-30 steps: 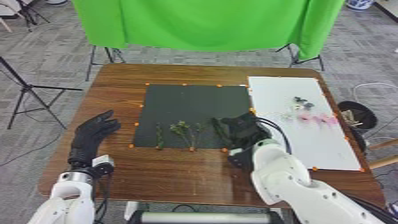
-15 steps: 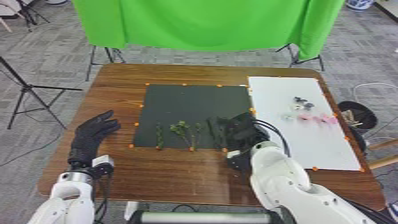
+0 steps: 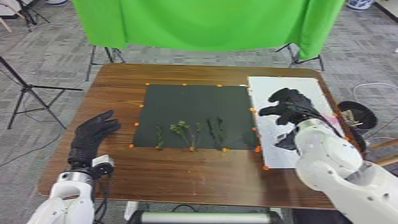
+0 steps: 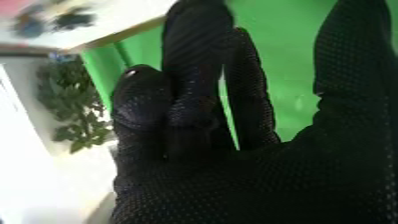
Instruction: Arrange flowers
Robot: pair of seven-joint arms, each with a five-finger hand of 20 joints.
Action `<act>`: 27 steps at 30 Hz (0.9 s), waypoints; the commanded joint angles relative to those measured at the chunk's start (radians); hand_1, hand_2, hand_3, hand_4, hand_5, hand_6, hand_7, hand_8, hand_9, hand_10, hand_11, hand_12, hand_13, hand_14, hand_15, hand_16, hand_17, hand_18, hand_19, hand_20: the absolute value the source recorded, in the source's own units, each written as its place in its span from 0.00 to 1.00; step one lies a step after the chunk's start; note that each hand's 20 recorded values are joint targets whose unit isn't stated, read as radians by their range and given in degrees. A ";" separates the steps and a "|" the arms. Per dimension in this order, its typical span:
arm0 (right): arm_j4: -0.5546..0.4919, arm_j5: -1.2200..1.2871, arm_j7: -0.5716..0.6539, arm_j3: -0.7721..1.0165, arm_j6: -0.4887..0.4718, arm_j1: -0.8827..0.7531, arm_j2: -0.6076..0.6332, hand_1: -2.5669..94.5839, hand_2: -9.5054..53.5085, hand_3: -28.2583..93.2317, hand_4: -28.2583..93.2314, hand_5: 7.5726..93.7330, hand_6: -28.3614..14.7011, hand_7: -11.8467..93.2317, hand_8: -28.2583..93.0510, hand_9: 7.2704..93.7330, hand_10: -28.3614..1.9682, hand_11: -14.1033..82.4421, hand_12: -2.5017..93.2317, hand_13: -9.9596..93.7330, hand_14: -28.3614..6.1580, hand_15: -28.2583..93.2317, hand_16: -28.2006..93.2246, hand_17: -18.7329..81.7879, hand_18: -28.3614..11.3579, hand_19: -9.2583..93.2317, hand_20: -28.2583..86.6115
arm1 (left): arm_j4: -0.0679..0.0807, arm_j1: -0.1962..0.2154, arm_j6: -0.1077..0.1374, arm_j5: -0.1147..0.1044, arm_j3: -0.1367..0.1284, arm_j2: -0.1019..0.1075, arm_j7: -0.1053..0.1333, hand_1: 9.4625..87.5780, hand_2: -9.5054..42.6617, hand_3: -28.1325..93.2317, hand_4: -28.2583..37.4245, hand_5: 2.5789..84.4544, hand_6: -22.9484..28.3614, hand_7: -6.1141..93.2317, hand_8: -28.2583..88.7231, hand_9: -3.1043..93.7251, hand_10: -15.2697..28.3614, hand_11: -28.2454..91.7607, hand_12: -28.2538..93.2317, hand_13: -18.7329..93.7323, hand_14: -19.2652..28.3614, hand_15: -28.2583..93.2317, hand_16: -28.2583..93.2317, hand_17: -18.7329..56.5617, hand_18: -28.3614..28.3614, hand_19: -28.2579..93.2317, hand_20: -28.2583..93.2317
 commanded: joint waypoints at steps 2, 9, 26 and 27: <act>0.098 -0.031 0.034 -0.016 -0.042 0.003 0.045 0.34 0.00 0.80 0.16 0.49 0.66 0.24 0.18 0.47 0.31 0.25 0.25 0.82 0.52 0.73 0.46 0.74 0.34 1.00 0.54 | 0.012 0.013 -0.016 0.003 0.012 -0.002 -0.027 0.20 0.10 0.83 0.01 0.58 0.53 0.18 0.18 0.56 0.69 0.40 0.30 0.56 0.77 0.43 0.19 0.35 0.75 0.32 0.35; 0.150 -0.045 0.045 -0.057 -0.043 0.029 0.041 0.35 0.00 0.80 0.15 0.47 0.66 0.25 0.18 0.46 0.32 0.25 0.25 0.82 0.53 0.74 0.45 0.74 0.34 0.99 0.54 | 0.013 0.008 -0.013 0.001 0.015 -0.006 -0.013 0.20 0.10 0.83 0.01 0.58 0.53 0.18 0.18 0.56 0.69 0.40 0.30 0.56 0.77 0.43 0.19 0.35 0.75 0.32 0.35; 0.192 -0.148 -0.003 -0.142 0.312 0.000 0.036 0.64 0.00 0.75 0.10 0.79 0.65 0.32 0.28 0.90 0.54 0.23 0.37 0.96 0.71 0.72 0.46 0.84 0.44 1.00 0.59 | -0.012 0.000 0.093 -0.011 -0.010 -0.010 0.117 0.21 0.11 0.84 0.02 0.60 0.53 0.19 0.18 0.57 0.69 0.41 0.31 0.56 0.76 0.42 0.19 0.42 0.69 0.32 0.37; 0.191 -0.153 -0.009 -0.143 0.328 0.002 0.037 0.65 0.00 0.75 0.10 0.80 0.65 0.32 0.28 0.91 0.54 0.22 0.37 0.96 0.71 0.72 0.46 0.85 0.44 1.00 0.59 | -0.017 0.000 0.103 -0.013 -0.014 -0.009 0.128 0.21 0.10 0.84 0.02 0.60 0.53 0.19 0.18 0.57 0.69 0.41 0.31 0.56 0.76 0.42 0.19 0.42 0.69 0.32 0.37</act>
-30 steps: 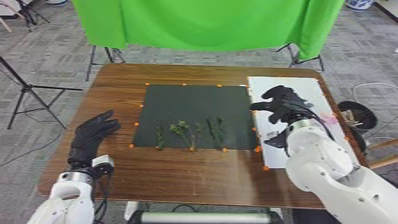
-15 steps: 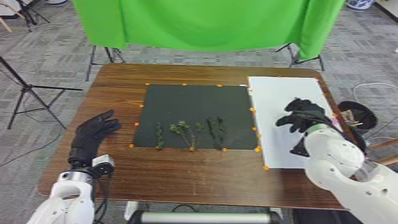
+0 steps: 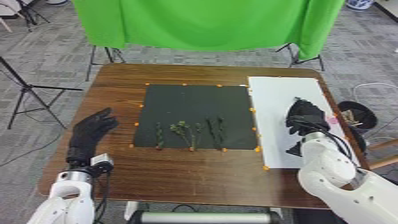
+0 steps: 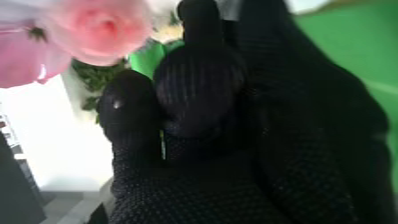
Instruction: Arrange flowers
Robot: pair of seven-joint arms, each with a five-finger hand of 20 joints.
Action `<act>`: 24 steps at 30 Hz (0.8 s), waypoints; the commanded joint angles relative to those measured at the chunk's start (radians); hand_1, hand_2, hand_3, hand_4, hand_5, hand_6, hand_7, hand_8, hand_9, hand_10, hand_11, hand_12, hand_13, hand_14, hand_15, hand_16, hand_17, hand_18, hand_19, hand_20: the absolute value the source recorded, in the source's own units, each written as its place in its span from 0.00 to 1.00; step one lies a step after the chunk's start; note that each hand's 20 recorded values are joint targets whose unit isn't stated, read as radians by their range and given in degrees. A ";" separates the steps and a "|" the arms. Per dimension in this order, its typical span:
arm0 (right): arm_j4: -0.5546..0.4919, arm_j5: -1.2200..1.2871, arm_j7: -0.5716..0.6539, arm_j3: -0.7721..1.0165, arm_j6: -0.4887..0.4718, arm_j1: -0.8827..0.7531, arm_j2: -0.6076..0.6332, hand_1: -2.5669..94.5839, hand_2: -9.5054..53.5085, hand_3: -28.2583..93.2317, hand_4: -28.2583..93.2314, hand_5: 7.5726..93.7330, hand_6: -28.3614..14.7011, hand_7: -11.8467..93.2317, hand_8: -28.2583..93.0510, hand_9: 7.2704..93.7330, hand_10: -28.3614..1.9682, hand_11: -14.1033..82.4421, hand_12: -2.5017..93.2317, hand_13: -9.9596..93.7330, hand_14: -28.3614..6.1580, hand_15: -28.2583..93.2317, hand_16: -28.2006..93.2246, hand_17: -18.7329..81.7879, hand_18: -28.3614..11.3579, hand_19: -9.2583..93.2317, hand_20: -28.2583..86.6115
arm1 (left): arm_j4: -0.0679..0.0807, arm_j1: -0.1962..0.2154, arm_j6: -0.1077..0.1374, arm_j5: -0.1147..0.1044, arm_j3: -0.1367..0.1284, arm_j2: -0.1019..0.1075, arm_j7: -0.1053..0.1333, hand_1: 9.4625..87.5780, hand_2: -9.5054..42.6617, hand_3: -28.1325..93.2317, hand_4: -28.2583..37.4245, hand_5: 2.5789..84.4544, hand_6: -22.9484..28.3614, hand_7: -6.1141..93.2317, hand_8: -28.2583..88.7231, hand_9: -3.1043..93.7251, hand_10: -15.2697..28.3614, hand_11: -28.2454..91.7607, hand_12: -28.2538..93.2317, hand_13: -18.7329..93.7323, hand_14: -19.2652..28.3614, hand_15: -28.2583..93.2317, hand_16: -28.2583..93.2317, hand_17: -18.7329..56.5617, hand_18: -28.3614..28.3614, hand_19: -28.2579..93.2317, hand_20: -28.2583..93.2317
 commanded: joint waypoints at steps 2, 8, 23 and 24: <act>-0.001 -0.050 -0.045 -0.009 0.095 -0.008 0.006 0.65 0.00 0.75 0.10 0.81 0.65 0.32 0.28 0.92 0.54 0.22 0.38 0.96 0.72 0.72 0.47 0.85 0.44 1.00 0.60 | -0.030 0.007 0.096 -0.020 -0.032 -0.008 0.097 0.21 0.11 0.84 0.02 0.61 0.53 0.20 0.17 0.58 0.69 0.42 0.31 0.56 0.76 0.42 0.19 0.42 0.69 0.32 0.37; -0.026 -0.063 -0.072 -0.006 0.148 0.043 0.007 0.65 0.00 0.75 0.10 0.83 0.66 0.32 0.27 0.94 0.53 0.21 0.38 0.98 0.75 0.72 0.47 0.87 0.46 1.00 0.63 | -0.056 0.007 0.116 -0.027 -0.076 -0.006 0.124 0.21 0.10 0.84 0.02 0.61 0.52 0.21 0.17 0.58 0.69 0.42 0.31 0.56 0.75 0.43 0.19 0.41 0.69 0.31 0.38; -0.143 0.090 -0.302 -0.323 0.030 0.459 -0.081 0.63 0.00 0.76 0.10 0.84 0.69 0.31 0.27 0.94 0.56 0.20 0.38 0.99 0.79 0.72 0.48 0.88 0.48 1.00 0.66 | -0.077 0.131 0.136 -0.051 -0.182 -0.002 0.107 0.19 0.14 0.85 0.01 0.61 0.52 0.21 0.17 0.59 0.69 0.42 0.31 0.56 0.75 0.42 0.19 0.41 0.68 0.29 0.37; -0.136 0.106 -0.330 -0.359 0.022 0.496 -0.105 0.63 0.00 0.76 0.10 0.84 0.69 0.31 0.27 0.94 0.56 0.20 0.38 0.99 0.79 0.72 0.48 0.88 0.49 1.00 0.66 | -0.076 0.141 0.145 -0.053 -0.187 -0.004 0.104 0.18 0.15 0.85 0.01 0.62 0.52 0.21 0.17 0.59 0.69 0.42 0.31 0.56 0.75 0.42 0.19 0.41 0.68 0.29 0.37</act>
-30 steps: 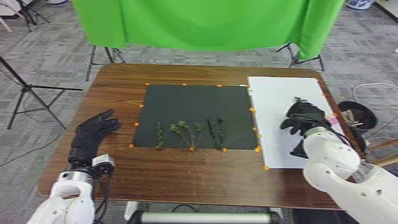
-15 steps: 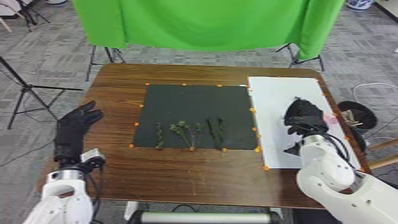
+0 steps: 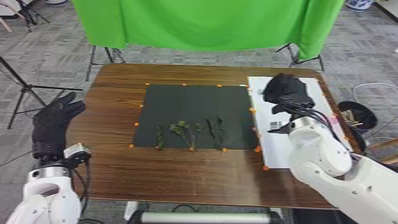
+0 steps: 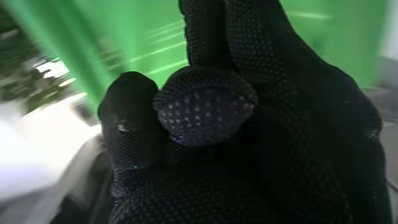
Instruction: Arrange flowers
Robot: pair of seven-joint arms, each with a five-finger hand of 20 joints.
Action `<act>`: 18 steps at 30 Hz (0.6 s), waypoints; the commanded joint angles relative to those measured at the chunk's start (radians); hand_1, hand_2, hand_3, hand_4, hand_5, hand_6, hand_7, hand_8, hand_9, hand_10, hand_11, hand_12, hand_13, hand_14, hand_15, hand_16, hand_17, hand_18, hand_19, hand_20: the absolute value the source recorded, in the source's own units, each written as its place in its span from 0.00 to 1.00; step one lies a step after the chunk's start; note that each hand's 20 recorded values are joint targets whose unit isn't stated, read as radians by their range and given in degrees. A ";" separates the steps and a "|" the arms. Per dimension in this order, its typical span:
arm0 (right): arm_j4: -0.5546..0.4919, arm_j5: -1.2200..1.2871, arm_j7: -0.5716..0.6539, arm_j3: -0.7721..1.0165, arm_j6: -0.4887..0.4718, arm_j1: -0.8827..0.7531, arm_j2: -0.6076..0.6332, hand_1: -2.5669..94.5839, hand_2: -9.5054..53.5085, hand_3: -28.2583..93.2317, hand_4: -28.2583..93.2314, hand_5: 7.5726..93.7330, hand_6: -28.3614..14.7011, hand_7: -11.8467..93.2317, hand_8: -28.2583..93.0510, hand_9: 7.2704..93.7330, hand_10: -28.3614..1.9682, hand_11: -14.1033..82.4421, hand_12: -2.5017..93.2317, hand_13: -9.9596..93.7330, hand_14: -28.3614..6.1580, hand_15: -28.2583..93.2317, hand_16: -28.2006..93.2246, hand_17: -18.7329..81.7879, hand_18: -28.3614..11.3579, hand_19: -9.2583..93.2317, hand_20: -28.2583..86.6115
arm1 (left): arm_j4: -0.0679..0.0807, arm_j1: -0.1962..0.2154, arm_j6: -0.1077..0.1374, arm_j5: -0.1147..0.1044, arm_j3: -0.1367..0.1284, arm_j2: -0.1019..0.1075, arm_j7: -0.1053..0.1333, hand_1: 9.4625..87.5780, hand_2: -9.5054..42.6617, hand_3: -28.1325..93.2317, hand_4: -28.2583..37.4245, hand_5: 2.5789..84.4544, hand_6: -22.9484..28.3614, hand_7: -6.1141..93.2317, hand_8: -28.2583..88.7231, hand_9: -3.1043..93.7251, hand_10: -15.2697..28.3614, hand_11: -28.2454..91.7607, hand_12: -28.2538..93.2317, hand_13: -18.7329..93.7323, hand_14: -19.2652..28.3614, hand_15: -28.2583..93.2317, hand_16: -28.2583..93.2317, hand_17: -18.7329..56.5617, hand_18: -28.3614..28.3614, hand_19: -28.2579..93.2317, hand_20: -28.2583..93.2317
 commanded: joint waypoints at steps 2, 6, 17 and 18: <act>-0.018 0.090 -0.169 -0.281 -0.113 0.360 -0.163 0.63 0.00 0.76 0.10 0.84 0.70 0.31 0.27 0.94 0.56 0.20 0.38 1.00 0.80 0.72 0.48 0.88 0.49 1.00 0.66 | 0.006 0.101 0.050 -0.034 -0.068 -0.002 -0.012 0.15 0.31 0.84 0.00 0.62 0.52 0.20 0.17 0.59 0.69 0.41 0.30 0.56 0.75 0.42 0.19 0.41 0.67 0.28 0.37; 0.026 0.116 -0.229 -0.390 -0.126 0.445 -0.271 0.63 0.00 0.76 0.10 0.84 0.70 0.31 0.27 0.94 0.57 0.20 0.38 1.00 0.81 0.72 0.48 0.88 0.49 1.00 0.67 | 0.028 0.101 0.070 -0.040 -0.059 -0.013 -0.025 0.14 0.59 0.81 0.00 0.64 0.50 0.20 0.17 0.61 0.70 0.40 0.30 0.56 0.75 0.41 0.19 0.41 0.66 0.28 0.37; 0.194 0.124 -0.354 -0.584 -0.193 0.562 -0.479 0.63 0.00 0.76 0.09 0.84 0.71 0.32 0.26 0.94 0.59 0.19 0.37 1.00 0.81 0.73 0.48 0.89 0.50 1.00 0.68 | 0.077 0.023 0.047 -0.031 0.030 0.002 -0.042 0.16 0.74 0.80 0.00 0.65 0.51 0.20 0.17 0.63 0.70 0.40 0.30 0.57 0.74 0.42 0.18 0.42 0.65 0.28 0.38; 0.208 0.122 -0.358 -0.596 -0.201 0.566 -0.492 0.63 0.00 0.76 0.09 0.84 0.71 0.32 0.26 0.94 0.59 0.19 0.37 1.00 0.81 0.73 0.48 0.89 0.50 1.00 0.68 | 0.077 0.020 0.043 -0.030 0.035 0.003 -0.043 0.16 0.74 0.80 0.00 0.65 0.51 0.20 0.17 0.63 0.70 0.40 0.30 0.57 0.74 0.42 0.18 0.42 0.65 0.28 0.38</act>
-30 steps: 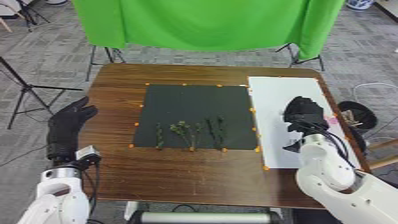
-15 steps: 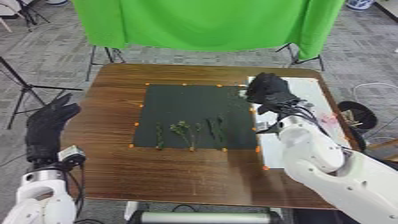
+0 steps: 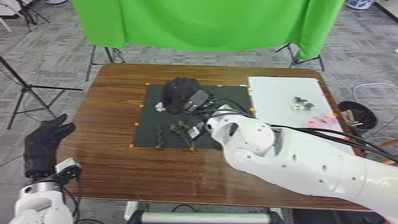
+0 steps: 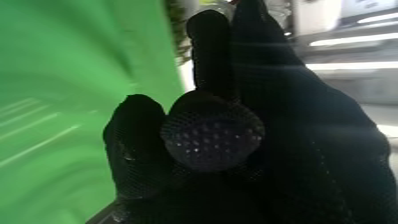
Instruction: Arrange flowers
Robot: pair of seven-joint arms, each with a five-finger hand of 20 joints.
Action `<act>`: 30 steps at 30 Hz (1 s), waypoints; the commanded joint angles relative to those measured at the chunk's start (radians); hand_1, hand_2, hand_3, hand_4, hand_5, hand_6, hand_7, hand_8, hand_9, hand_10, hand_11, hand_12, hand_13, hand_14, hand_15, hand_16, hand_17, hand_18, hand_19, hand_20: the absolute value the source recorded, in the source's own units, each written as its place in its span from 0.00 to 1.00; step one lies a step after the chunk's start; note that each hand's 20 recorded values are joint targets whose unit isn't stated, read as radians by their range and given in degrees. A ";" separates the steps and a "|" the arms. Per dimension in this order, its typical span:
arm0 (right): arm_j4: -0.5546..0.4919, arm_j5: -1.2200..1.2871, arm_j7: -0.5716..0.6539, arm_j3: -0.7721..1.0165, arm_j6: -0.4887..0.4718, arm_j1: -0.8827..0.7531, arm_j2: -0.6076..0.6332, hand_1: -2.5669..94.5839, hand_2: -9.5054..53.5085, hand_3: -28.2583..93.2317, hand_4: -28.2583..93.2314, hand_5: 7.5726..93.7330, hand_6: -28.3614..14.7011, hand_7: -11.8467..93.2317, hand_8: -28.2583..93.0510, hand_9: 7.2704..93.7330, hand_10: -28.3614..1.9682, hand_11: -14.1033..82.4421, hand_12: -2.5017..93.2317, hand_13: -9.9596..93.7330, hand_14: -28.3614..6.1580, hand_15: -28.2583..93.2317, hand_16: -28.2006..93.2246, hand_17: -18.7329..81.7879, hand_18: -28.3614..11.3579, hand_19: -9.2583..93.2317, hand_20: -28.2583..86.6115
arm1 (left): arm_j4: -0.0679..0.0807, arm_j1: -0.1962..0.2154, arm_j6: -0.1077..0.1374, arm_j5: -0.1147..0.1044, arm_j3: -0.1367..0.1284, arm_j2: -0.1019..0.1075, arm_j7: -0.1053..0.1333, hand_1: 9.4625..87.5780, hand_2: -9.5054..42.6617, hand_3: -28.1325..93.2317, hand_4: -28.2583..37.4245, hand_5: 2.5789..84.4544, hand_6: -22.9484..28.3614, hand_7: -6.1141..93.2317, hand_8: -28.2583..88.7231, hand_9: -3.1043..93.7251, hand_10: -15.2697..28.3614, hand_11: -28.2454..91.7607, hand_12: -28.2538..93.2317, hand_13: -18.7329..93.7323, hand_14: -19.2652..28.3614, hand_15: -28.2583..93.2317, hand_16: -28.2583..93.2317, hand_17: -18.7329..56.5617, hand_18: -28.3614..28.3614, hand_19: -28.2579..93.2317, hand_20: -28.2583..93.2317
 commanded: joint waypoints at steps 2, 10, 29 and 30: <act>0.078 -0.028 -0.056 -0.070 -0.093 0.039 -0.156 0.63 0.00 0.76 0.09 0.84 0.71 0.32 0.26 0.93 0.59 0.19 0.37 1.00 0.81 0.73 0.48 0.89 0.50 1.00 0.68 | 0.009 -0.047 -0.024 0.009 0.061 0.004 -0.018 0.16 0.74 0.80 0.00 0.65 0.51 0.20 0.17 0.62 0.70 0.40 0.30 0.57 0.74 0.42 0.18 0.42 0.65 0.28 0.38; 0.159 -0.056 -0.064 -0.116 -0.127 0.056 -0.240 0.63 0.00 0.76 0.09 0.83 0.72 0.32 0.26 0.93 0.60 0.19 0.36 1.00 0.81 0.73 0.48 0.89 0.50 1.00 0.68 | 0.008 -0.075 -0.043 0.003 0.096 0.008 -0.008 0.17 0.71 0.81 0.00 0.65 0.51 0.20 0.17 0.62 0.69 0.40 0.30 0.57 0.74 0.42 0.18 0.42 0.65 0.29 0.38; 0.313 -0.139 0.028 -0.087 -0.199 0.005 -0.311 0.62 0.00 0.76 0.08 0.82 0.73 0.32 0.25 0.92 0.61 0.19 0.35 1.00 0.81 0.73 0.48 0.89 0.50 1.00 0.69 | -0.003 -0.091 -0.063 0.009 0.146 -0.017 0.002 0.17 0.70 0.81 0.00 0.64 0.51 0.20 0.17 0.62 0.69 0.40 0.30 0.57 0.75 0.42 0.18 0.41 0.65 0.29 0.37; 0.318 -0.140 0.030 -0.087 -0.206 0.005 -0.310 0.62 0.00 0.76 0.08 0.82 0.73 0.32 0.25 0.92 0.61 0.19 0.35 1.00 0.81 0.73 0.48 0.89 0.50 1.00 0.69 | -0.004 -0.092 -0.062 0.009 0.149 -0.017 0.003 0.17 0.70 0.81 0.00 0.64 0.51 0.20 0.17 0.62 0.69 0.40 0.30 0.57 0.75 0.42 0.18 0.41 0.65 0.29 0.37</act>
